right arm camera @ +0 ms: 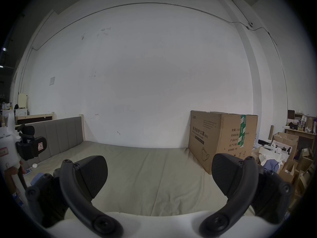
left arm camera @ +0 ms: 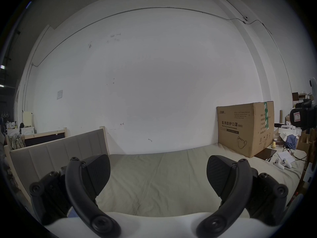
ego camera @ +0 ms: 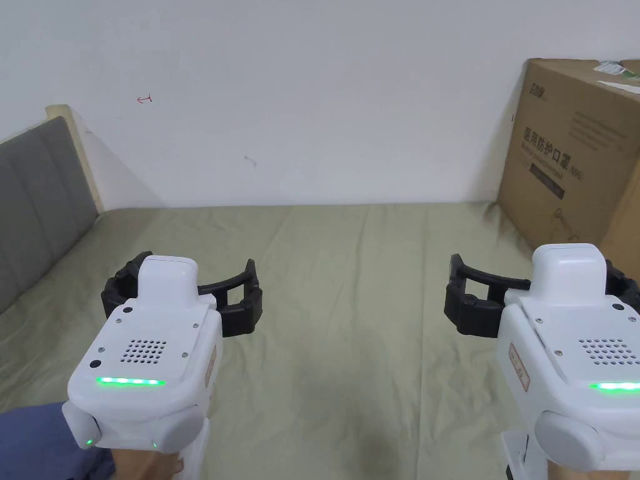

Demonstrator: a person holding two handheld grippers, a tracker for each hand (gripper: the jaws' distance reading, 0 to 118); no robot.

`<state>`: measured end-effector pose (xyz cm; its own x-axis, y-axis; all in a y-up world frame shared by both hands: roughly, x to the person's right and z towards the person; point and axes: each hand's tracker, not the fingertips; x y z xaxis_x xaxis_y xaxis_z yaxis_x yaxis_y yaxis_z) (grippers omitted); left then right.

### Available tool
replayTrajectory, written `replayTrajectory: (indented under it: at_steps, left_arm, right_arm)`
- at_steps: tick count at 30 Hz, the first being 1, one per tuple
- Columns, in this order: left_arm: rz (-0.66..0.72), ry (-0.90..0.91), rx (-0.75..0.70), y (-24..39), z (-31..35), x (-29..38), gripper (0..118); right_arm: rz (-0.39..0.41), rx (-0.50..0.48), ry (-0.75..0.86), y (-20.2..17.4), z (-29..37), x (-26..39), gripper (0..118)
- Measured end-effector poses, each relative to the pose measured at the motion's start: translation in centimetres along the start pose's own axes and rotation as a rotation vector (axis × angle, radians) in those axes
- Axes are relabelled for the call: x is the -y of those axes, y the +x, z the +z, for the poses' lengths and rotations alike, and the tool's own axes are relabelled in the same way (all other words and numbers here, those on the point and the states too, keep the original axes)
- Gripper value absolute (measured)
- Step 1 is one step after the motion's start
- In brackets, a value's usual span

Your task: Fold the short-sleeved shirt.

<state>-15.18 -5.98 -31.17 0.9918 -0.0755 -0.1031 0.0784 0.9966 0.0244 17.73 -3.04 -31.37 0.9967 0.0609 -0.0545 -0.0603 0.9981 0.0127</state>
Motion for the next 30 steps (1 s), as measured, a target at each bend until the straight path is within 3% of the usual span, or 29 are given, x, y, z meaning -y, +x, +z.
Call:
replayTrajectory:
  at_steps: [25,30]
  left_arm:
    - [0.000,0.012,-0.007,-0.10,0.26,-0.16,112]
    - [0.002,0.011,-0.004,-0.25,0.37,-0.23,112]
  right_arm:
    - [-0.002,-0.003,-0.005,0.08,0.14,0.01,118]
    - [-0.074,-0.009,-0.082,0.10,-0.08,-0.42,118]
